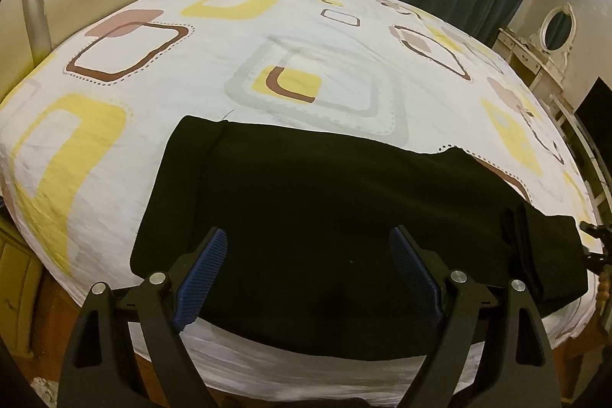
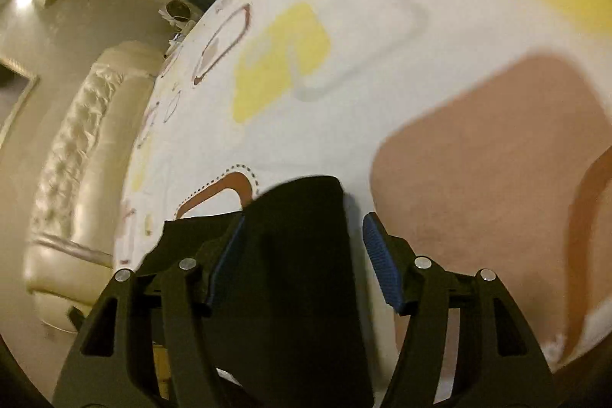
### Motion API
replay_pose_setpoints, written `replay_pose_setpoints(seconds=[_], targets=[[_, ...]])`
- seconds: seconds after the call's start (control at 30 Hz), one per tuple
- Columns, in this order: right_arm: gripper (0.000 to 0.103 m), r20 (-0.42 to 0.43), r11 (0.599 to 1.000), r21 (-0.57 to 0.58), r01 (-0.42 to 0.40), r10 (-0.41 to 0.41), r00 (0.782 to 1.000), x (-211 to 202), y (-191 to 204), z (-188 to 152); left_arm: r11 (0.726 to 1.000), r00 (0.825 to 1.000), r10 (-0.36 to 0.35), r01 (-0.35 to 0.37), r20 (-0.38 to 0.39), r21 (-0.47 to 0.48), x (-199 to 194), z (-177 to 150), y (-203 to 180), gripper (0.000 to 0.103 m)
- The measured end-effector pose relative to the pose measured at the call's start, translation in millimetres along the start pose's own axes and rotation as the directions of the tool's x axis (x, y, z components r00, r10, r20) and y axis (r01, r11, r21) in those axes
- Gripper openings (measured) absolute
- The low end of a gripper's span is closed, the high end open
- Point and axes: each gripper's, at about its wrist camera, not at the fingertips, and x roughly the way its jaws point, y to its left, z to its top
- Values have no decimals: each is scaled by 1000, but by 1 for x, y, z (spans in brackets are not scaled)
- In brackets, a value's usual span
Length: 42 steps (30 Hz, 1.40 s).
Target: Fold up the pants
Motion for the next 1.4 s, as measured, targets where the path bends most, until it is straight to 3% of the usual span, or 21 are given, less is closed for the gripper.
replay_pose_setpoints(seconds=[0.07, 0.1, 0.17, 0.23, 0.4, 0.47, 0.57, 0.67, 0.7, 0.73, 0.77, 0.93, 1.07, 1.13, 1.23, 1.33, 1.4], targets=[[32, -28, 1000, 6, -26, 26, 999, 13, -6, 0, 1000, 1000, 2, -2, -1, 2, 0, 0, 1, 86], [27, -29, 1000, 6, 2, -2, 1000, 19, -8, -1, 1000, 1000, 2, -2, 0, 1, 0, 0, 1, 86], [23, -30, 999, 52, -15, 16, 999, 26, -19, -2, 1000, 1000, 1, -1, 0, -3, 0, 1, 1, 86], [23, -25, 995, 88, -48, 51, 998, 26, -25, -2, 1000, 1000, 2, -2, -4, -3, 1, 0, 1, 86], [36, -4, 975, 154, -162, 164, 986, 2, -34, -20, 1000, 1000, 12, -12, -11, 5, 2, -1, 3, 86], [47, -20, 973, 146, -180, 185, 983, -9, -38, -34, 1000, 1000, 11, -11, -7, -1, 1, -1, 4, 86], [51, -39, 974, 134, -183, 189, 981, -28, -46, -55, 1000, 1000, 1, -1, -11, -15, 2, -1, 5, 86], [50, -52, 974, 142, -179, 188, 981, -35, -56, -70, 1000, 1000, -3, 3, -16, -16, 3, -1, 5, 86], [45, -52, 976, 137, -167, 176, 983, -36, -58, -72, 1000, 1000, -2, 2, -15, -12, 3, -1, 4, 86], [33, -58, 983, 122, -140, 148, 987, -35, -59, -75, 1000, 1000, 0, 0, -13, -7, 2, -1, 4, 86], [30, -52, 988, 102, -119, 125, 991, -32, -60, -78, 1000, 1000, 2, -2, -12, -4, 2, -1, 4, 86], [30, -46, 994, 87, -72, 76, 996, -33, -51, -77, 1000, 1000, 1, -1, -6, -8, 0, 0, 6, 86], [33, 72, 999, 18, 33, -35, 997, -59, -13, -71, 1000, 1000, 2, -2, -6, -21, 0, 1, 10, 86], [39, 104, 1000, 4, -9, 8, 995, -64, 3, -72, 1000, 1000, 6, -6, -8, -26, 1, 1, 12, 86], [47, 60, 992, -17, -122, 123, 991, -51, 28, -77, 999, 1000, 11, -11, -11, -34, 2, 2, 17, 86], [47, -5, 987, -12, -161, 161, 987, -27, 36, -86, 999, 1000, 12, -13, -7, -52, 0, 3, 26, 86], [47, -64, 992, -5, -128, 128, 990, -9, 31, -93, 997, 1000, 15, -15, -3, -74, -2, 5, 34, 86]])
